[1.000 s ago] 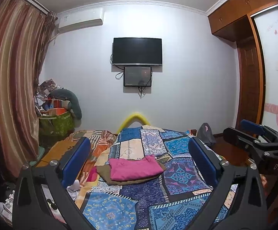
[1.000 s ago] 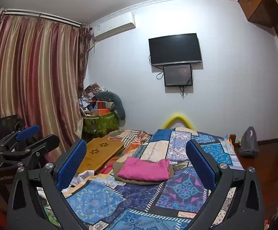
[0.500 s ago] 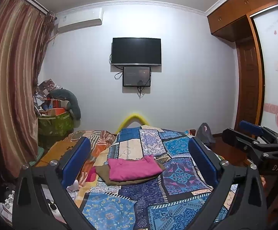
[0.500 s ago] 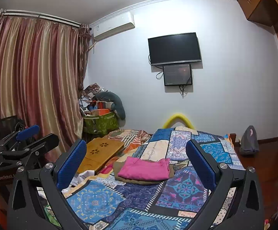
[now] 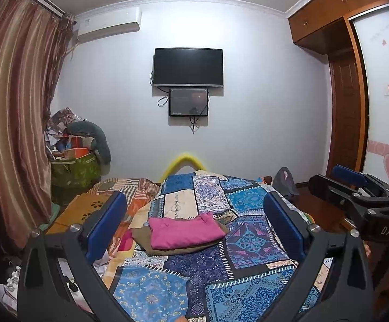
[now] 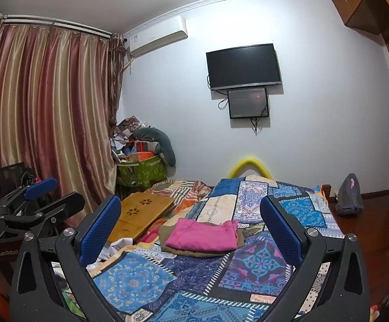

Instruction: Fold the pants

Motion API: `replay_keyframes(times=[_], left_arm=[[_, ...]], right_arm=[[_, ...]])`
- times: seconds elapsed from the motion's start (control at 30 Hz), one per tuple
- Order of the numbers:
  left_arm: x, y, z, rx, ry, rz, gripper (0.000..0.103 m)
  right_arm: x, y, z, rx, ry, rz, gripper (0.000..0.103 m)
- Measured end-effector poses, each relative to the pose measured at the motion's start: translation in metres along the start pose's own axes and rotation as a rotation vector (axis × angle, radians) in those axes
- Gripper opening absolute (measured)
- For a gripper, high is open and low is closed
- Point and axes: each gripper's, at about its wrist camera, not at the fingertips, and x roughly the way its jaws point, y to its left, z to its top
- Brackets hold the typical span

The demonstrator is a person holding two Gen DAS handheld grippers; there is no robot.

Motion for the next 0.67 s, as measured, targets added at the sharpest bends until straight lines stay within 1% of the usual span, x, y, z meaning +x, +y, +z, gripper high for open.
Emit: replay_keyframes(times=[0.13, 0.27, 0.67], left_arm=[[0.0007, -0.0007, -0.0010, 0.000, 0.003, -0.001, 0.103], [0.0026, -0.0006, -0.0007, -0.006, 0.013, -0.020, 0.103], [0.0031, -0.0038, -0.0012, -0.005, 0.012, 0.004, 0.103]], right_arm=[[0.0007, 0.0016, 0.0006, -0.001, 0.001, 0.000, 0.103], [0.0007, 0.0015, 0.0002, -0.001, 0.003, -0.001, 0.103], [0.0006, -0.0003, -0.0015, -0.001, 0.009, 0.000, 0.103]])
